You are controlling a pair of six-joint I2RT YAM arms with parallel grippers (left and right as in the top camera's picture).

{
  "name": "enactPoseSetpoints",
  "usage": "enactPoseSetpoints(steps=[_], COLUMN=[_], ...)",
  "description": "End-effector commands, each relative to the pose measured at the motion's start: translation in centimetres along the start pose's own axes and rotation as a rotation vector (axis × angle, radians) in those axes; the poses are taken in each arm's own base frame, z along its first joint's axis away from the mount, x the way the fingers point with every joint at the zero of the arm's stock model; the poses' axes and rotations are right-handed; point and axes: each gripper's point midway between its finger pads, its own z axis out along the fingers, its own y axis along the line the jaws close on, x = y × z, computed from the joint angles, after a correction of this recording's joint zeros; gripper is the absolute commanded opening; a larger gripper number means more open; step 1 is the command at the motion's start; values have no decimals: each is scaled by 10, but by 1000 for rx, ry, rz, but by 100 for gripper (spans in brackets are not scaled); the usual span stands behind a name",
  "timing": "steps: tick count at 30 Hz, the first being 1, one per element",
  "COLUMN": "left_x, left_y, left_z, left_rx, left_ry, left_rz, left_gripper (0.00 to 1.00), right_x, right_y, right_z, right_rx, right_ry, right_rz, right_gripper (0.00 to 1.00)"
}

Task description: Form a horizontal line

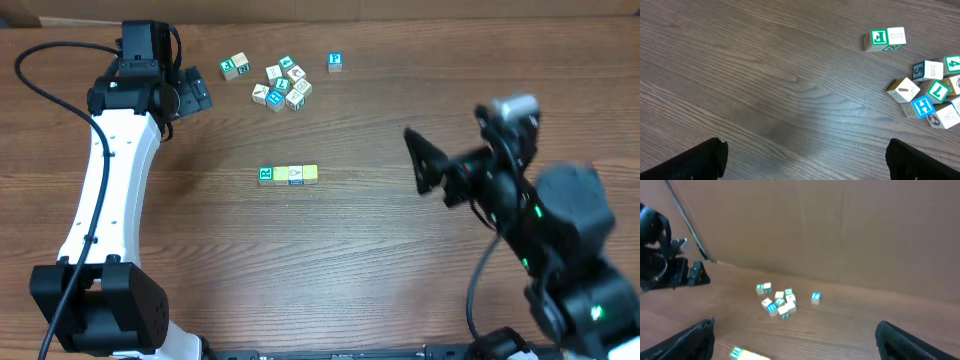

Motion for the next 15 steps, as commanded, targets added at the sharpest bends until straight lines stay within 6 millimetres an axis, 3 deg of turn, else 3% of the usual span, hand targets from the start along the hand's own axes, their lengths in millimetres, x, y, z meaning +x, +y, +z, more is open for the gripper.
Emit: enactPoseSetpoints(steps=[1,8,15], left_x=[-1,-1,-1], left_y=[1,1,1], left_z=[0,0,0], left_rx=[-14,-14,-14], left_ry=[-7,-7,-7], left_rz=[6,6,6], left_gripper=[99,100,99], right_x=[16,29,32], right_y=[1,-16,-18], right_z=[-21,-56,-86], right_rx=[-57,2,17], right_ry=[-96,-383,-678], right_rz=[-81,-112,-158], right_gripper=[100,100,100])
